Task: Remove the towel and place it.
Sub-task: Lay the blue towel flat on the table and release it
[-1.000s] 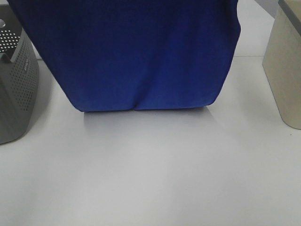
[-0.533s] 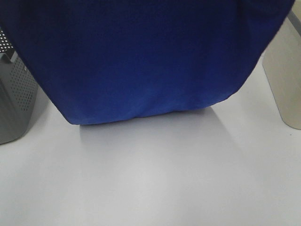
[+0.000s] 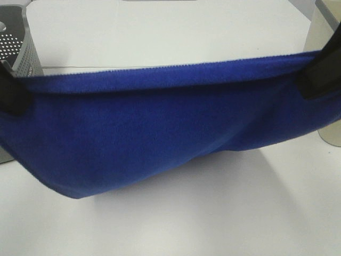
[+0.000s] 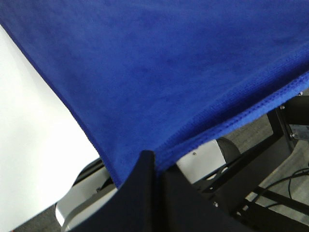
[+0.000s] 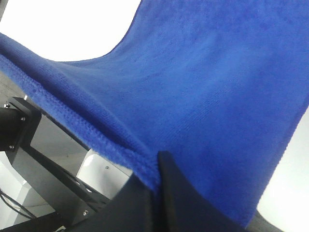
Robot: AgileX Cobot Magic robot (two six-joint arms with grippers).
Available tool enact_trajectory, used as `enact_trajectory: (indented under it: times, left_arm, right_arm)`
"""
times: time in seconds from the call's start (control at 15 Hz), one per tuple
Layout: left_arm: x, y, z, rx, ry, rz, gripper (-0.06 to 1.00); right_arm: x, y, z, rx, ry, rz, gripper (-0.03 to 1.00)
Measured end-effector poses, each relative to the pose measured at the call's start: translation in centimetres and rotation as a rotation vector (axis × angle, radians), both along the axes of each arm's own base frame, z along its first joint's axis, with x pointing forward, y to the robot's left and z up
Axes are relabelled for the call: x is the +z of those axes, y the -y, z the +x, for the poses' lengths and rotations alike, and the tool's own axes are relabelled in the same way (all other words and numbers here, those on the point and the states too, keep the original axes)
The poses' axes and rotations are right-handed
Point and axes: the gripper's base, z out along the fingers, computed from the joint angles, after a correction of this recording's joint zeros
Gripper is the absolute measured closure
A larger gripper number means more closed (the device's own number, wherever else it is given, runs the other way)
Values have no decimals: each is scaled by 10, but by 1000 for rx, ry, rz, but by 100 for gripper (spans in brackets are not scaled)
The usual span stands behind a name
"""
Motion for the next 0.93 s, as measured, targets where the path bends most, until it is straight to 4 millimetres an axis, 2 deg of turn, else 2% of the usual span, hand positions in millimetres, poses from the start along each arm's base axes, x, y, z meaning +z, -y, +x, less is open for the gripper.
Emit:
enact_trajectory:
  times: [0.07, 0.13, 0.53, 0.93]
  left_arm:
    - [-21, 0, -5, -3, -77, -4, 94]
    - [-32, 0, -9, -6, -119, -2, 94]
    - [-87, -4, -34, -9, -331, 12, 94]
    - [-126, -7, -61, -29, -489, 2, 94]
  right_arm:
    - [-14, 2, -10, -5, -44, 0, 95]
    - [-26, 3, -15, -15, -88, -2, 95]
    - [-87, 3, -39, -32, -344, 12, 95]
    - [-119, 3, -57, -53, -512, 42, 95]
